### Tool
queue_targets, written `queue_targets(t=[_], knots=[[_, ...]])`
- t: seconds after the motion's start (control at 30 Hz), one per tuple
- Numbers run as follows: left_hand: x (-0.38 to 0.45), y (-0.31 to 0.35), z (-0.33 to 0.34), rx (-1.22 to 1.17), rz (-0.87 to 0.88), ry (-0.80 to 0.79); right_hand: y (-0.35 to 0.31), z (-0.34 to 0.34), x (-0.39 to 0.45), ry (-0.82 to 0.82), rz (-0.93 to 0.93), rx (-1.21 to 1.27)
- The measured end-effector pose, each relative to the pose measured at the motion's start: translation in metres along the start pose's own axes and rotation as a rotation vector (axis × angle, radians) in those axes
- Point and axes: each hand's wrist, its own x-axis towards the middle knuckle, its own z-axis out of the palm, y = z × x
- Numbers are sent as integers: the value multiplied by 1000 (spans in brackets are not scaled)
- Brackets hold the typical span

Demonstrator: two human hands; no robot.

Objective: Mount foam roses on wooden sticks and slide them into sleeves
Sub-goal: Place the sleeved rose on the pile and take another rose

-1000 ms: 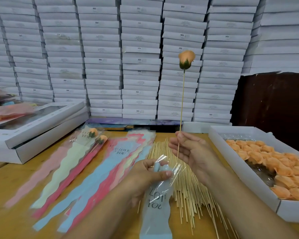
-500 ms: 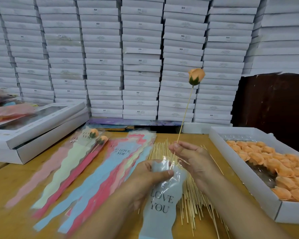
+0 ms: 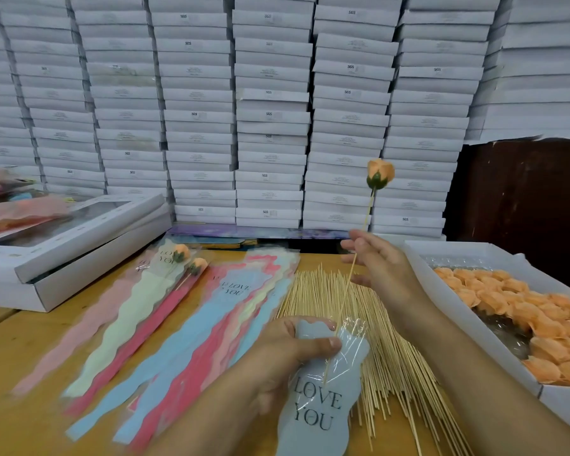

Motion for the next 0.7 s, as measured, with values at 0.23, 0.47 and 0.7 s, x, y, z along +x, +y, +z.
queue_targets(t=[0.23, 0.47, 0.7], knots=[[-3, 13, 3, -36, 37, -7, 18, 5, -35, -213, -22, -105], [-5, 10, 0, 16, 44, -53, 17, 4, -33, -160, -54, -48], [-7, 9, 0, 20, 28, -33, 7, -4, -17, -84, -5, 5]])
